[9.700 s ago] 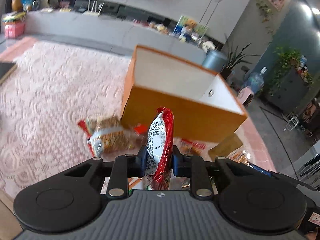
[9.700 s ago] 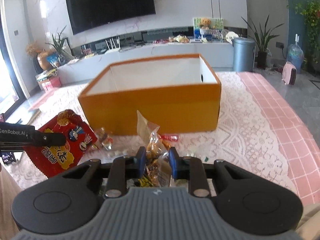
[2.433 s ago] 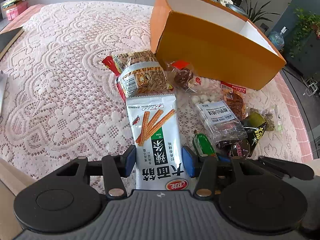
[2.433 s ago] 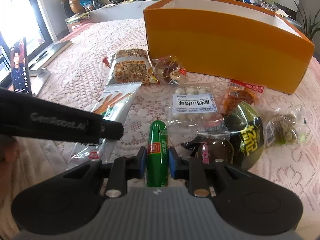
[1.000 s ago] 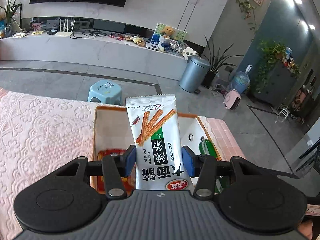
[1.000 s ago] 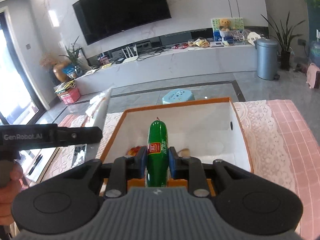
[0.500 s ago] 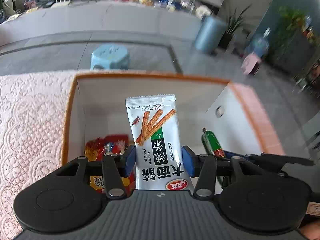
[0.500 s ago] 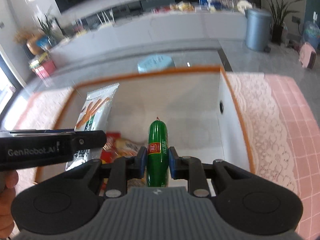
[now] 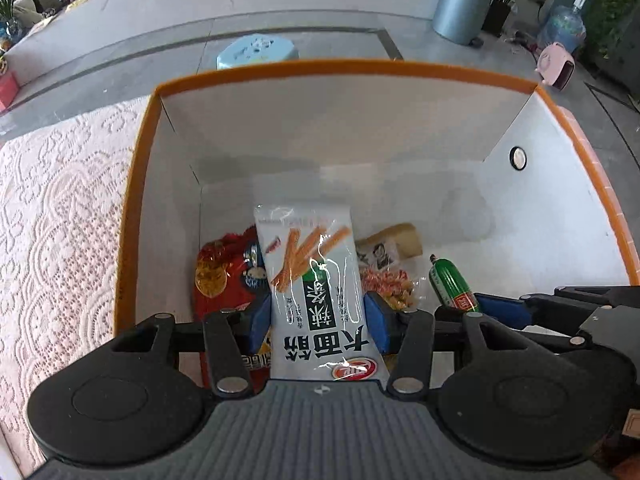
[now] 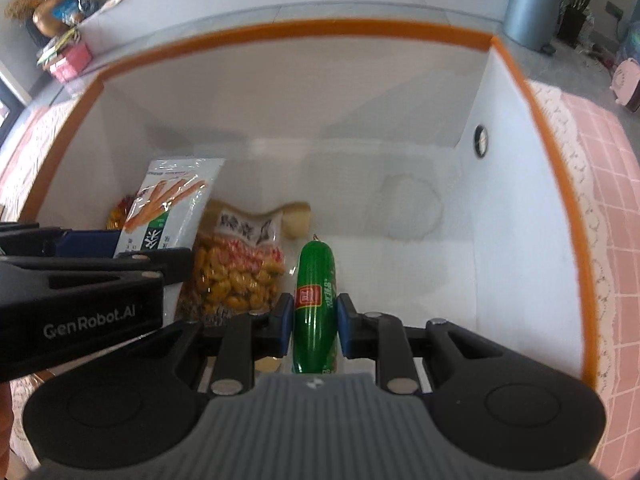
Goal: Organize snacks
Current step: 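Carry the breadstick packet and green sausage into the box and release both, then lift both tools out of the box and return toward the snack pile, then lower the right tool onto the black-and-yellow chip bag and close it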
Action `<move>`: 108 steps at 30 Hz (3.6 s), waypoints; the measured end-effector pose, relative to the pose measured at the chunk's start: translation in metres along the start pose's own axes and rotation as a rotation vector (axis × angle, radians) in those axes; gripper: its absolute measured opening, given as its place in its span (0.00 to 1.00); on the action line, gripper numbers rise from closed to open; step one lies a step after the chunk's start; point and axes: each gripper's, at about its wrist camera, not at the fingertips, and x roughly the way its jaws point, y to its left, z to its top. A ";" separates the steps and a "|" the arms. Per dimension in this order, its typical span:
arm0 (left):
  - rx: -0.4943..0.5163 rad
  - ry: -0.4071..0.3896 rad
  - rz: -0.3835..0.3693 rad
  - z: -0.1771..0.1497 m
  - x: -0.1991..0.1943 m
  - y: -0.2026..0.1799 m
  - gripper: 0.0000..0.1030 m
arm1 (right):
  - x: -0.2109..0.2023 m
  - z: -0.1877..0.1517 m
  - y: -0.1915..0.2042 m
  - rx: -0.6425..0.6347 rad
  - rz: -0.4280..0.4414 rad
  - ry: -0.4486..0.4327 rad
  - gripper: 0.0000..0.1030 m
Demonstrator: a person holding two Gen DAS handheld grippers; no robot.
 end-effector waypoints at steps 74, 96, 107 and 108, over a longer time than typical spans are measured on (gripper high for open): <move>-0.088 -0.249 -0.214 -0.256 -0.105 0.010 0.64 | -0.122 -0.308 0.036 0.103 -0.152 -0.401 0.59; -0.120 -0.191 -0.124 -0.238 -0.072 0.012 0.65 | -0.105 -0.297 0.042 0.065 -0.020 -0.423 0.50; -0.079 -0.243 -0.042 -0.243 -0.080 0.015 0.63 | -0.085 -0.292 0.078 -0.107 0.019 -0.397 0.41; -0.076 -0.241 -0.045 -0.243 -0.079 0.015 0.63 | -0.083 -0.292 0.079 -0.110 0.017 -0.393 0.41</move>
